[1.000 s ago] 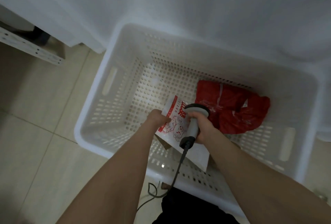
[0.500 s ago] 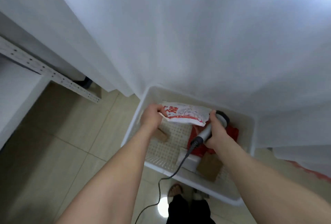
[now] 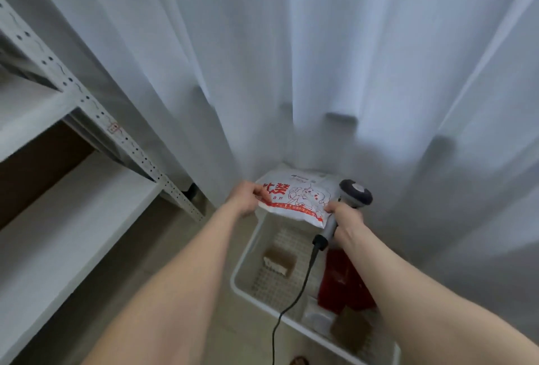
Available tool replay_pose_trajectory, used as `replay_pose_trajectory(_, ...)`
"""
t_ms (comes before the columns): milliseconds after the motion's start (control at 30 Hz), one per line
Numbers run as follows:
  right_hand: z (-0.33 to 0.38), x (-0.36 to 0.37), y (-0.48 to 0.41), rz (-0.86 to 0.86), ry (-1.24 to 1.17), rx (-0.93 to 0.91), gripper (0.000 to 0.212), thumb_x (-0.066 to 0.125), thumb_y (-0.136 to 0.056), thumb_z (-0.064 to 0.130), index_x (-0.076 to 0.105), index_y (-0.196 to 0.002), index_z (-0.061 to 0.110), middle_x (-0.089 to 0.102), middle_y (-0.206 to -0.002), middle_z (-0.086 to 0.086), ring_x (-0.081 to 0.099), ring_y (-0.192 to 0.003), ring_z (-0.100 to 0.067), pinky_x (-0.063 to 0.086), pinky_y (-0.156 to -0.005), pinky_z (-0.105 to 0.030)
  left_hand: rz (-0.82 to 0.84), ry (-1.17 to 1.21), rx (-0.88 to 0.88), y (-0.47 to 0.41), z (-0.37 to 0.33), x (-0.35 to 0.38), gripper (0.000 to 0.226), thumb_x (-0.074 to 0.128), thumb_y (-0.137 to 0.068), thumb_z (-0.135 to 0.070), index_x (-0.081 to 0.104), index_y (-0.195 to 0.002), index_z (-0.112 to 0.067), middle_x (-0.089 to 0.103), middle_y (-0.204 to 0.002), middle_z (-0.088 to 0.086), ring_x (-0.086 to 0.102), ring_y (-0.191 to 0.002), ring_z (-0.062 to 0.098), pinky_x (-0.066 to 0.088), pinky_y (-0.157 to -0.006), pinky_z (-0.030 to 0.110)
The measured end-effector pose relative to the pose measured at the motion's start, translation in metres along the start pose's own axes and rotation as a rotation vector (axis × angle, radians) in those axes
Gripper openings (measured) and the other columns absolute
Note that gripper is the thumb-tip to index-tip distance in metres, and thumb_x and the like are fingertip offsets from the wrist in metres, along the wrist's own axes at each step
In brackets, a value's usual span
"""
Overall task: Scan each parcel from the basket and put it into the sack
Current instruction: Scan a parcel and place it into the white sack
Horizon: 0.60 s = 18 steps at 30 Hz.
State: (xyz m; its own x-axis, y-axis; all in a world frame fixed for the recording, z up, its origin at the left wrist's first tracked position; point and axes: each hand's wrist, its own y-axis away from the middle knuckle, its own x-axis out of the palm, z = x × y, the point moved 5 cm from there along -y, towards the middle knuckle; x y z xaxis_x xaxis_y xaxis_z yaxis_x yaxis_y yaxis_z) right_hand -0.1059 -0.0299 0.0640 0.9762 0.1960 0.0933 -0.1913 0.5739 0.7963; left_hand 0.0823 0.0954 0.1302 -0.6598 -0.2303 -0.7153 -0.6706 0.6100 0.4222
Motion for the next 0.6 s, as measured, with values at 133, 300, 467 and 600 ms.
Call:
replay_pose_trajectory(133, 0.029, -0.001, 0.057, 0.124, 0.022, -0.143, 0.040, 0.058, -0.074, -0.019, 0.055, -0.110, -0.001, 0.066, -0.106, -0.021, 0.067, -0.086, -0.035, 0.054, -0.084, -0.048, -0.147, 0.157, -0.191, 0.040, 0.002, -0.041, 0.034, 0.044, -0.097, -0.010, 0.053, -0.130, -0.011, 0.055, -0.130, 0.011, 0.060, -0.100, 0.023, 0.048, -0.079, 0.027)
replay_pose_trajectory(300, 0.048, 0.002, 0.109, 0.367, 0.081, -0.198, 0.028, 0.053, -0.078, -0.023, 0.053, -0.093, 0.000, 0.067, -0.102, -0.025, 0.067, -0.093, -0.044, 0.052, -0.087, -0.059, -0.051, 0.429, -0.363, 0.086, 0.009, -0.057, 0.083, 0.065, -0.070, -0.068, 0.052, -0.117, -0.001, 0.067, -0.108, 0.012, 0.066, -0.092, 0.028, 0.052, -0.085, 0.037)
replay_pose_trajectory(467, 0.055, 0.008, 0.138, 0.420, 0.143, -0.256, 0.030, 0.050, -0.079, -0.024, 0.056, -0.097, 0.000, 0.067, -0.102, -0.026, 0.067, -0.087, -0.043, 0.055, -0.079, -0.055, -0.139, 0.812, -0.289, 0.102, -0.001, -0.085, 0.060, 0.084, -0.066, -0.032, 0.056, -0.107, 0.003, 0.071, -0.090, 0.016, 0.070, -0.079, 0.031, 0.057, -0.080, 0.045)
replay_pose_trajectory(600, 0.057, 0.016, 0.148, 0.360, 0.166, -0.273, 0.032, 0.054, -0.078, -0.021, 0.056, -0.101, 0.001, 0.067, -0.108, -0.026, 0.067, -0.095, -0.045, 0.053, -0.087, -0.059, -0.140, 0.904, -0.212, 0.111, -0.010, -0.111, 0.034, 0.074, -0.080, -0.012, 0.056, -0.108, -0.003, 0.070, -0.089, 0.015, 0.068, -0.074, 0.029, 0.057, -0.075, 0.043)
